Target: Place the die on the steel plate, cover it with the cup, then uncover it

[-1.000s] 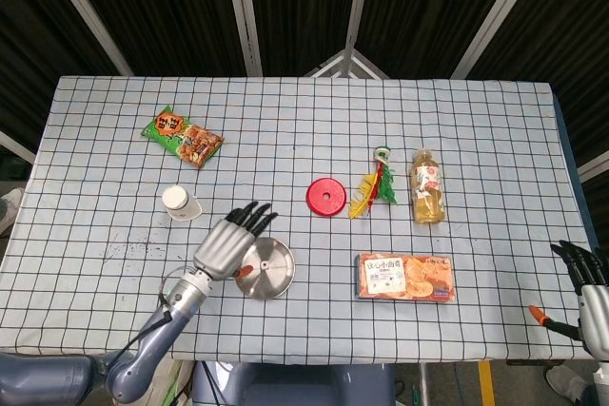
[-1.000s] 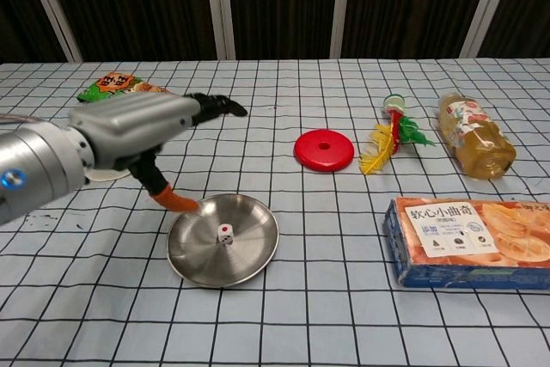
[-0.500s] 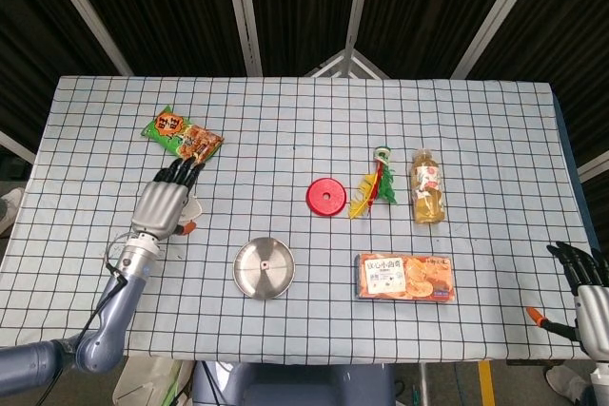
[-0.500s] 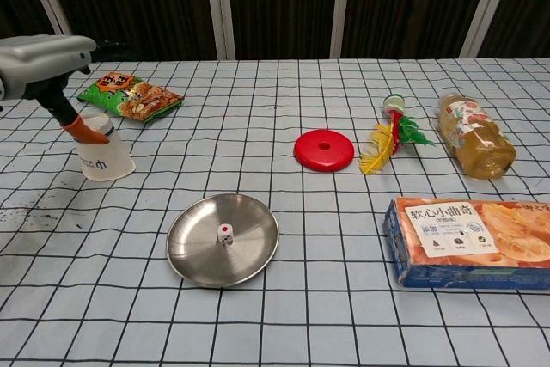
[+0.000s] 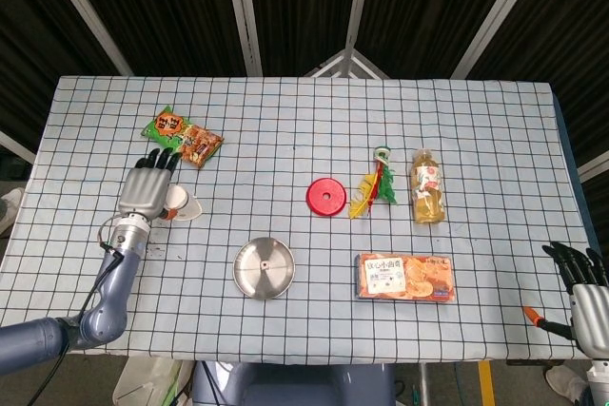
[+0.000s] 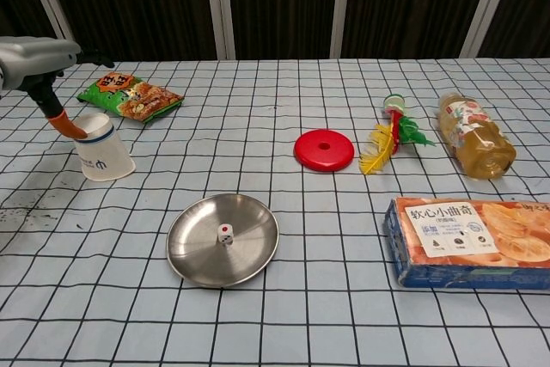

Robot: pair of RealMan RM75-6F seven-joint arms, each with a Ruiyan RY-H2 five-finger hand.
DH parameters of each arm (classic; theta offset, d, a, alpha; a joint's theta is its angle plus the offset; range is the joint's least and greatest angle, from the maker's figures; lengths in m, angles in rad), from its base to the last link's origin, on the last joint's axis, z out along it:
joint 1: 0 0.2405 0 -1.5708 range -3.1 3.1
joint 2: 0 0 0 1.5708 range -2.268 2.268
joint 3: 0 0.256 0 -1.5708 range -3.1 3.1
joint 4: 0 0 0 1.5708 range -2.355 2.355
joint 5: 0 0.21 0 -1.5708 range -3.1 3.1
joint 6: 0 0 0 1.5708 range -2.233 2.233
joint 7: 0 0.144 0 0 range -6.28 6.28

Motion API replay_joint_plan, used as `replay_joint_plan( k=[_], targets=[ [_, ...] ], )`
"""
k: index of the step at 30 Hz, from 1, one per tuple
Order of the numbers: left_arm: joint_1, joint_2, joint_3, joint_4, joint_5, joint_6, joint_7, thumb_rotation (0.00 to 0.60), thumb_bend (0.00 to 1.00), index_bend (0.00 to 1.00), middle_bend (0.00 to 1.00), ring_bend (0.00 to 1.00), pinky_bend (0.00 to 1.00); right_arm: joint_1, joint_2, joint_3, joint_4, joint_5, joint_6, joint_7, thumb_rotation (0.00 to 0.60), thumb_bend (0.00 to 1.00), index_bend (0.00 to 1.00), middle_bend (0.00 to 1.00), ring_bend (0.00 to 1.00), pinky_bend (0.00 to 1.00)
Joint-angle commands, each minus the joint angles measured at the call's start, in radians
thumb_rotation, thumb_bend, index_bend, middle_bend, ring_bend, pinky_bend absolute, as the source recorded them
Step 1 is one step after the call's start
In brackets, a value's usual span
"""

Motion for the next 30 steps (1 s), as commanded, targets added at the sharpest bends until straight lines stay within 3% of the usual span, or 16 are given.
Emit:
replay_joint_plan(
  k=[1,7,17,30],
  targets=[
    [-0.01,-0.012,0.017,0.018,-0.014,-0.003,0.007,0.6,0.27,0.15,0.11,0.02,0.14,0.001,-0.001,0.0,-0.001,0.002,-0.003,-0.003,0.6,0.06,0.17,0.14,0.13,0.0],
    [-0.02,-0.027,0.043,0.029,0.007,-0.009,-0.004,0.6,0.27,0.18,0.13,0.03,0.15,0.003,-0.003,0.0,0.002,0.008,-0.01,-0.005,0.6,0.06,0.17,0.14,0.13,0.0],
    [-0.025,-0.041,0.067,0.032,0.061,0.009,-0.034,0.6,0.32,0.29,0.25,0.16,0.26,0.002,-0.001,-0.001,0.001,0.004,-0.007,-0.001,0.6,0.06,0.17,0.14,0.13,0.0],
    [-0.03,-0.049,0.087,0.051,0.057,0.014,-0.035,0.6,0.37,0.35,0.32,0.24,0.34,0.001,-0.002,0.0,0.001,0.005,-0.006,-0.002,0.6,0.06,0.17,0.14,0.13,0.0]
  ],
)
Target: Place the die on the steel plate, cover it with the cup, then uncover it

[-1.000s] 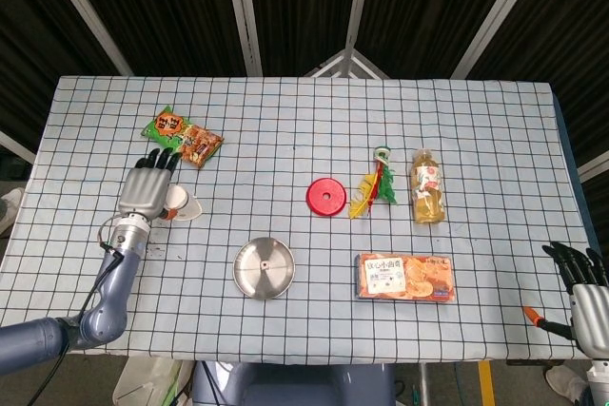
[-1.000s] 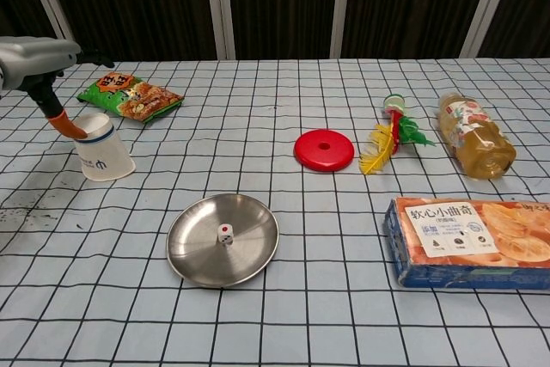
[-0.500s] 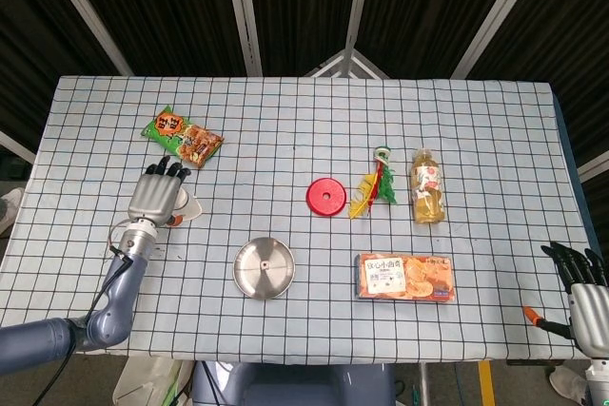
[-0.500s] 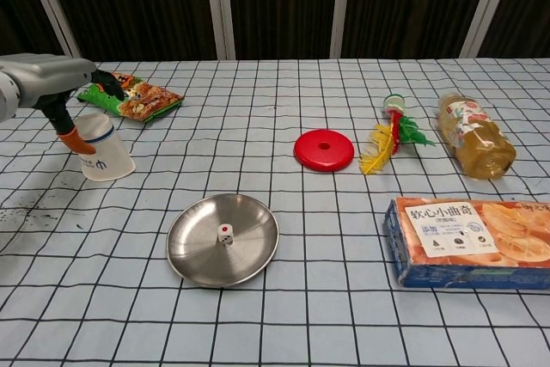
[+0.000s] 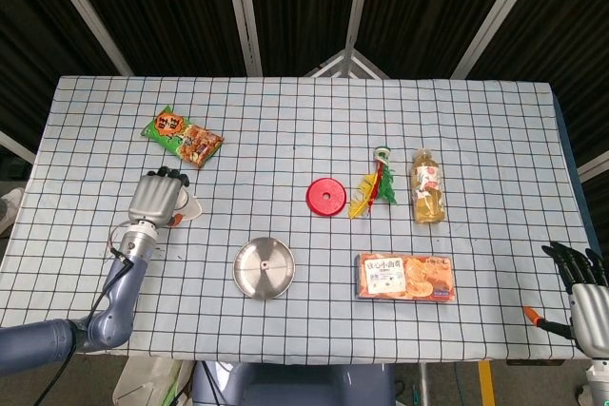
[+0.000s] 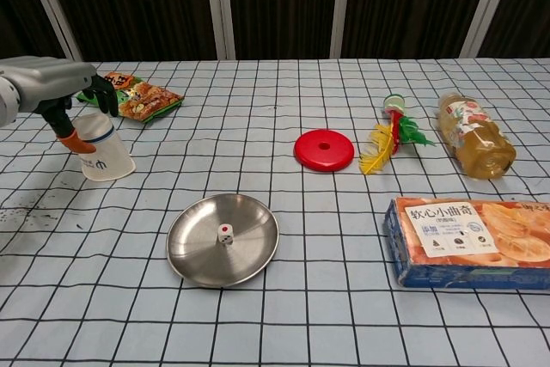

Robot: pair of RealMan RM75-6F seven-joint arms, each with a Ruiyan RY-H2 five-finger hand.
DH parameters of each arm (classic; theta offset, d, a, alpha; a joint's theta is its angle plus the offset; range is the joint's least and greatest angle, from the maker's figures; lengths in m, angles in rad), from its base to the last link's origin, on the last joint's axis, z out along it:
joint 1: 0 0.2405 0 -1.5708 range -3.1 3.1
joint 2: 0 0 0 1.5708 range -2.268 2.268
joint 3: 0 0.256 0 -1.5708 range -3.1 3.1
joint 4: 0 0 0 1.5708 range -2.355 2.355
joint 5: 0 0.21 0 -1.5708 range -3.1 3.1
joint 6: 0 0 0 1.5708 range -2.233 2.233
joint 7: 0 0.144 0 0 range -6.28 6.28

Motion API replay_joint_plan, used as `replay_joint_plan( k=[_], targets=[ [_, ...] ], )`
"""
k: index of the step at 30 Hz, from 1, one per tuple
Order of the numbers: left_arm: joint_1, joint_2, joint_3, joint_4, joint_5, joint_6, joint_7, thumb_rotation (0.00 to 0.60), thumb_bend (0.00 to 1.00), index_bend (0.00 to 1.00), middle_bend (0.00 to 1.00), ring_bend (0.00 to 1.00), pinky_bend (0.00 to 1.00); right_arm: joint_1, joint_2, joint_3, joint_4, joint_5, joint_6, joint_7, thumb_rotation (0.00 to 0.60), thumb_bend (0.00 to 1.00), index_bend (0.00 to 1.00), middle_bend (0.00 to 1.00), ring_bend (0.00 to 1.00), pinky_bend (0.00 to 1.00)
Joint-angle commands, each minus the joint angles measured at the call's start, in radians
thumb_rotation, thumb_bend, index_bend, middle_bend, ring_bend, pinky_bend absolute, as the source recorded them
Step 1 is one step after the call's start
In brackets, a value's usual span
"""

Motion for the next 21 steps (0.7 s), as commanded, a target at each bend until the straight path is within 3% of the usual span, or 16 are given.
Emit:
replay_joint_plan(
  k=[1,11,21],
  targets=[
    [-0.002,-0.003,0.003,0.005,0.004,0.001,-0.004,0.6,0.37,0.36,0.32,0.24,0.34,0.0,-0.001,0.0,-0.001,0.0,0.0,-0.001,0.6,0.06,0.17,0.14,0.13,0.0],
    [-0.002,-0.005,0.007,0.014,0.017,0.007,-0.022,0.6,0.45,0.4,0.36,0.29,0.37,0.0,-0.001,0.0,0.001,0.001,-0.001,-0.002,0.6,0.06,0.17,0.14,0.13,0.0],
    [-0.004,-0.008,0.015,0.019,0.012,0.008,-0.02,0.6,0.45,0.4,0.37,0.29,0.37,-0.002,0.001,-0.001,-0.001,0.002,0.0,0.0,0.6,0.06,0.17,0.14,0.13,0.0]
  ],
)
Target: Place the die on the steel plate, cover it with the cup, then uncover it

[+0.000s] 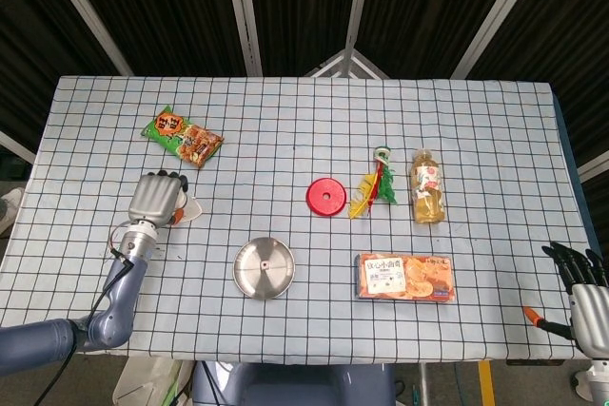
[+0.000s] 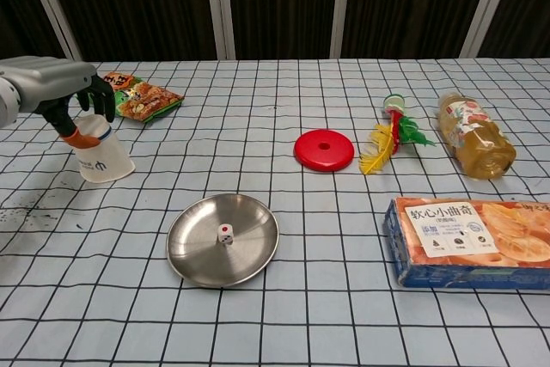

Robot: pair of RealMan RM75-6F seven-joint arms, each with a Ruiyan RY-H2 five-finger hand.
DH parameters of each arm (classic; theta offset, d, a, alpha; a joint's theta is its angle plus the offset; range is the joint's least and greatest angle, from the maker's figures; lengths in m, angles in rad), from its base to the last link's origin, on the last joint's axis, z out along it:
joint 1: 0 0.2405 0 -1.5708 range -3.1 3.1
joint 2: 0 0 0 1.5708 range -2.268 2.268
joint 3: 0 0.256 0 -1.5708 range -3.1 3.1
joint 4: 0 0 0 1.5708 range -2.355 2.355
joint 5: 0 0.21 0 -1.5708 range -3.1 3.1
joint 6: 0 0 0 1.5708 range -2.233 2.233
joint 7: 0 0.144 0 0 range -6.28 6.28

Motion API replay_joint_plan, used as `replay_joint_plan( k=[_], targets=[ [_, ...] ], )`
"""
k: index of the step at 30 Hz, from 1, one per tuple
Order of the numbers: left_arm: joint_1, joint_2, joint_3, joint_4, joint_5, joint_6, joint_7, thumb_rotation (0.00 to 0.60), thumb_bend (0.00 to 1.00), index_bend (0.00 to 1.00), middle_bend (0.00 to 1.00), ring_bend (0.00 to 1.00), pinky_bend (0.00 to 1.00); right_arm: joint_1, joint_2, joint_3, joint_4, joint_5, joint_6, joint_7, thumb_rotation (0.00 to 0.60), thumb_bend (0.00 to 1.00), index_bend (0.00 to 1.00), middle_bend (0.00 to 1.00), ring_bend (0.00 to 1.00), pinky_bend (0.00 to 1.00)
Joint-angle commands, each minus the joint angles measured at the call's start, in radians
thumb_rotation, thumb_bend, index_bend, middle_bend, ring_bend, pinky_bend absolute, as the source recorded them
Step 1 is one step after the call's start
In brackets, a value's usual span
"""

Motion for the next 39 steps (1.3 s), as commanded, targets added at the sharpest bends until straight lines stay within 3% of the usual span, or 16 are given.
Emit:
replay_joint_plan(
  k=[1,24,30,34,39],
  targets=[
    [-0.001,-0.003,0.001,0.003,-0.001,-0.001,-0.002,0.6,0.46,0.4,0.37,0.29,0.37,0.0,0.0,0.0,0.0,0.0,0.0,0.0,0.6,0.06,0.17,0.14,0.13,0.0],
    [-0.008,0.051,-0.01,-0.095,0.027,0.042,0.013,0.6,0.48,0.43,0.38,0.3,0.37,0.001,0.0,0.001,-0.001,0.002,-0.002,0.002,0.6,0.06,0.17,0.14,0.13,0.0],
    [-0.041,0.09,-0.06,-0.243,0.034,0.065,0.038,0.6,0.48,0.44,0.38,0.3,0.37,0.0,0.002,0.001,-0.005,0.001,0.0,0.003,0.6,0.06,0.17,0.14,0.13,0.0],
    [-0.095,0.109,-0.087,-0.352,-0.004,0.095,0.141,0.6,0.48,0.44,0.38,0.3,0.37,-0.002,0.006,0.003,-0.007,0.004,0.004,0.009,0.6,0.06,0.17,0.14,0.13,0.0],
    [-0.169,0.09,-0.115,-0.468,-0.129,0.111,0.246,0.6,0.48,0.44,0.38,0.3,0.37,-0.003,0.01,0.005,-0.011,0.005,0.006,0.014,0.6,0.06,0.17,0.14,0.13,0.0]
  ],
)
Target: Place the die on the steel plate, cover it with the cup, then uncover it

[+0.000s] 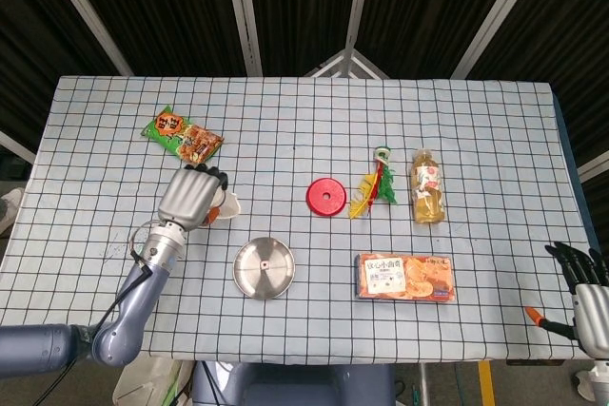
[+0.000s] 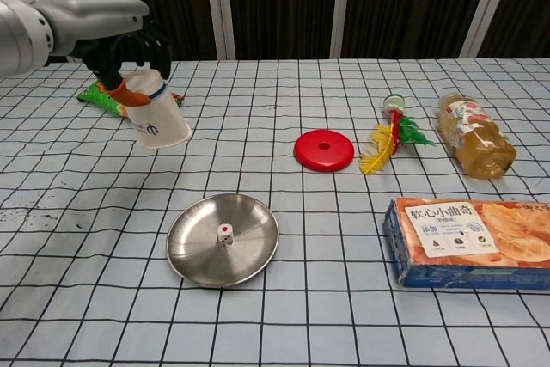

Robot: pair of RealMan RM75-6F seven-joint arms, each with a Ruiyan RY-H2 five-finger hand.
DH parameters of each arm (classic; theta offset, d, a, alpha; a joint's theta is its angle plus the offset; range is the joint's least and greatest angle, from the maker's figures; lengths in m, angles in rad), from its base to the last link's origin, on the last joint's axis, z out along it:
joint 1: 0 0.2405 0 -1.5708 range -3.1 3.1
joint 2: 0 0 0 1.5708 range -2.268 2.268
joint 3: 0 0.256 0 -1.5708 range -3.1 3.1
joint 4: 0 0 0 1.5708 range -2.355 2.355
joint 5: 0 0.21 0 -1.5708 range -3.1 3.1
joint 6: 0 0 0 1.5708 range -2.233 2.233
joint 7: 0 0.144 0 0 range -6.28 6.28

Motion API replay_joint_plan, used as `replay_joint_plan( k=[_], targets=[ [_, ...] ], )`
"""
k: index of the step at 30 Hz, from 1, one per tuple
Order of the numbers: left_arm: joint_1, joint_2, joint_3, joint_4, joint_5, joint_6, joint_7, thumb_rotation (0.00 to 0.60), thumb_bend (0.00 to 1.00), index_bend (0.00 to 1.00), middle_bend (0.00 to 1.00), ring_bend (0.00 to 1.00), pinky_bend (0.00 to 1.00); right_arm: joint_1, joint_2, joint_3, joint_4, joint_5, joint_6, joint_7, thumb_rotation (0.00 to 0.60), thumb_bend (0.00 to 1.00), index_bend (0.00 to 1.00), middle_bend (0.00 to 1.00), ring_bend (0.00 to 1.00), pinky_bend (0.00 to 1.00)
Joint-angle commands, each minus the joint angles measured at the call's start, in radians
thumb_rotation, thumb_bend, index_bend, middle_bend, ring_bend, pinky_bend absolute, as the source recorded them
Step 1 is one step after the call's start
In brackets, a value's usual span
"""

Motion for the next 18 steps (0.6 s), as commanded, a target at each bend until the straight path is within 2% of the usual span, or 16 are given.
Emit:
replay_joint_plan(
  k=[1,10,18],
  targets=[
    [-0.082,-0.013,-0.035,-0.108,-0.129,0.019,0.091,0.6,0.48,0.44,0.38,0.3,0.37,0.0,0.001,0.0,0.0,0.003,-0.002,0.002,0.6,0.06,0.17,0.14,0.13,0.0],
    [-0.182,-0.097,-0.009,-0.139,-0.267,0.043,0.183,0.6,0.48,0.44,0.38,0.3,0.37,-0.008,0.012,0.004,-0.003,0.012,0.006,0.023,0.6,0.06,0.17,0.14,0.13,0.0],
    [-0.214,-0.13,0.025,-0.122,-0.305,0.052,0.19,0.6,0.48,0.44,0.38,0.3,0.37,-0.008,0.015,0.004,0.002,0.013,0.004,0.037,0.6,0.06,0.17,0.14,0.13,0.0]
  ],
)
